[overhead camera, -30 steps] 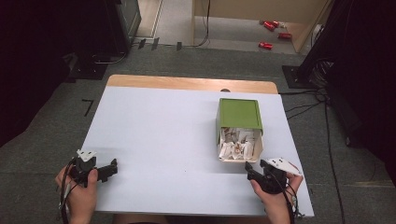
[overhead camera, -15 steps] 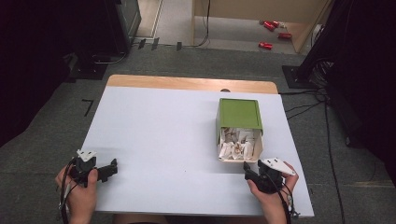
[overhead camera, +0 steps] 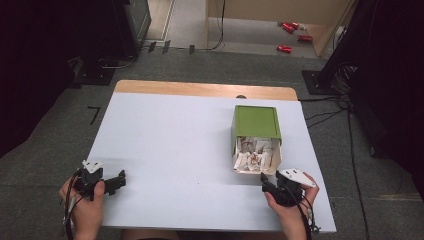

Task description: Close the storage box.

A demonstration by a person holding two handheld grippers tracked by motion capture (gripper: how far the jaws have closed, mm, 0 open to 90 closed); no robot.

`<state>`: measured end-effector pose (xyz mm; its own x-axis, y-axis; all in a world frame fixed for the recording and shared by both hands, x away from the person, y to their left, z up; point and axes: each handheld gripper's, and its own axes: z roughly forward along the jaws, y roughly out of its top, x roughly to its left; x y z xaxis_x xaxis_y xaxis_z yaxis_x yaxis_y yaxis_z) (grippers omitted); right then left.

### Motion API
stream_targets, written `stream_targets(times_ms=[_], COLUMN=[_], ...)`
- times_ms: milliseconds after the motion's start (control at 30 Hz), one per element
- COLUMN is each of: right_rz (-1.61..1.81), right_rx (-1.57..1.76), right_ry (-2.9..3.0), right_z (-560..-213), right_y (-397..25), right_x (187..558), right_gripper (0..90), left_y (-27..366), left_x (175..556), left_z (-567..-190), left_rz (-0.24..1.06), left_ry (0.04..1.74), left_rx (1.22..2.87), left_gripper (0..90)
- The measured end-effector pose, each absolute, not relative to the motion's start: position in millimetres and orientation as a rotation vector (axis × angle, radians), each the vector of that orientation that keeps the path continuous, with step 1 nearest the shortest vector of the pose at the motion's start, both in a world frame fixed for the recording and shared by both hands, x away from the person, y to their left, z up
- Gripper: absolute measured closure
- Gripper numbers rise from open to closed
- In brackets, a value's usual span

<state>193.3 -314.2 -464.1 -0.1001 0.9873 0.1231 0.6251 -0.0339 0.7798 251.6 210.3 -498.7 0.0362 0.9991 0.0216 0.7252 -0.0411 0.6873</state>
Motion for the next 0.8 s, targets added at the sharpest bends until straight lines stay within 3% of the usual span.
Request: stream_targets(times_ms=[800], right_rz=[1.001], right_rx=[1.740], right_ry=[1.655], right_z=[-464], right_y=[-312], right_x=[217], right_gripper=[47.6], left_y=[210], left_x=[252], left_z=[-499], left_rz=[0.716], left_ry=[1.739], left_rx=[1.819], left_gripper=[0.0])
